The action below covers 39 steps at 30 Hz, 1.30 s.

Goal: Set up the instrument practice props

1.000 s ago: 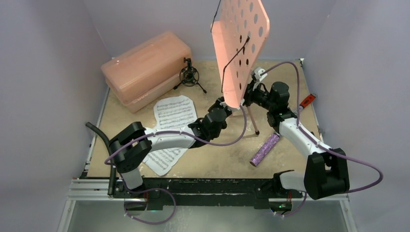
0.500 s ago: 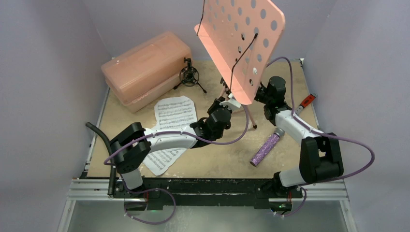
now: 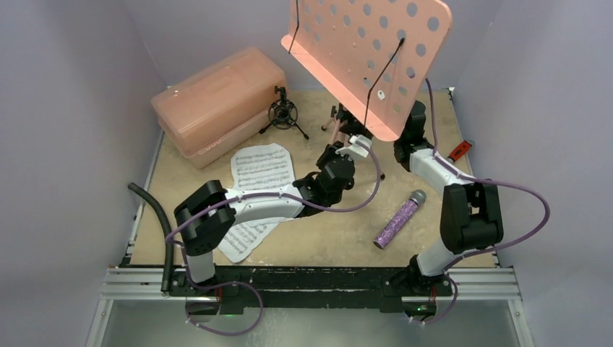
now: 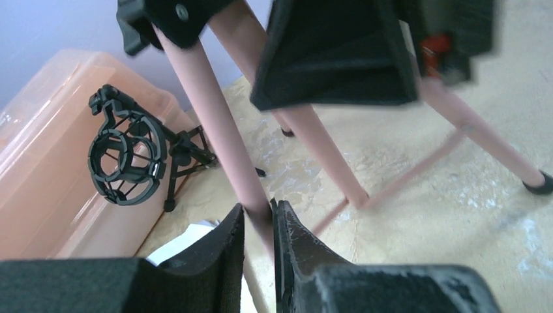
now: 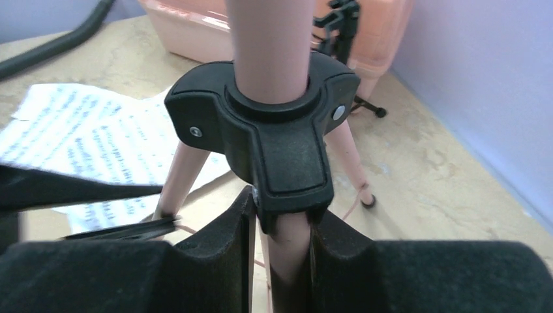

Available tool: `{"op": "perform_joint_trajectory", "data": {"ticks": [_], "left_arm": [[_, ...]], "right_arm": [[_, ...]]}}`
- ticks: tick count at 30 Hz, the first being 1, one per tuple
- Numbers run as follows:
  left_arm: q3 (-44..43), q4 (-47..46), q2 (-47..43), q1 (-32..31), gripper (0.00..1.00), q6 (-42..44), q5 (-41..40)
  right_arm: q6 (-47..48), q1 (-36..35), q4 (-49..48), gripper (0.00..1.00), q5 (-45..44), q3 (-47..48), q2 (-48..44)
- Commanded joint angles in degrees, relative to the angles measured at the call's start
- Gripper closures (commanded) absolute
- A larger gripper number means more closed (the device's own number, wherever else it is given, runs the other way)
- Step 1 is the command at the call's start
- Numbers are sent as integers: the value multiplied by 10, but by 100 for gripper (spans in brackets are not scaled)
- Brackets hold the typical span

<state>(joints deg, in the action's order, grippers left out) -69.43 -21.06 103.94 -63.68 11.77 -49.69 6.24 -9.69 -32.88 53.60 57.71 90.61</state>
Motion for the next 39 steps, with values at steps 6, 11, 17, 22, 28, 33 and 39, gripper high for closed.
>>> {"op": "perform_joint_trajectory", "data": {"ticks": [6,11,17,22,28,33,39], "left_arm": [[-95,38,51,-90,100,-8,214],[-133,46,75,-90,100,-11,189],[-121,30,69,-87,100,-9,168],[-77,37,31,-58,85,-46,184],[-14,47,-34,41,51,-111,371],[19,22,-65,108,43,-102,448],[-17,39,-59,209,41,-106,581]], "right_arm": [[65,4,-32,100,-170,94,85],[62,5,-28,100,-155,109,98],[70,4,-24,100,-144,95,90],[85,5,-2,100,-145,89,81],[92,5,12,100,-143,90,75],[95,4,26,100,-141,98,73],[96,5,33,100,-132,93,68]]}}
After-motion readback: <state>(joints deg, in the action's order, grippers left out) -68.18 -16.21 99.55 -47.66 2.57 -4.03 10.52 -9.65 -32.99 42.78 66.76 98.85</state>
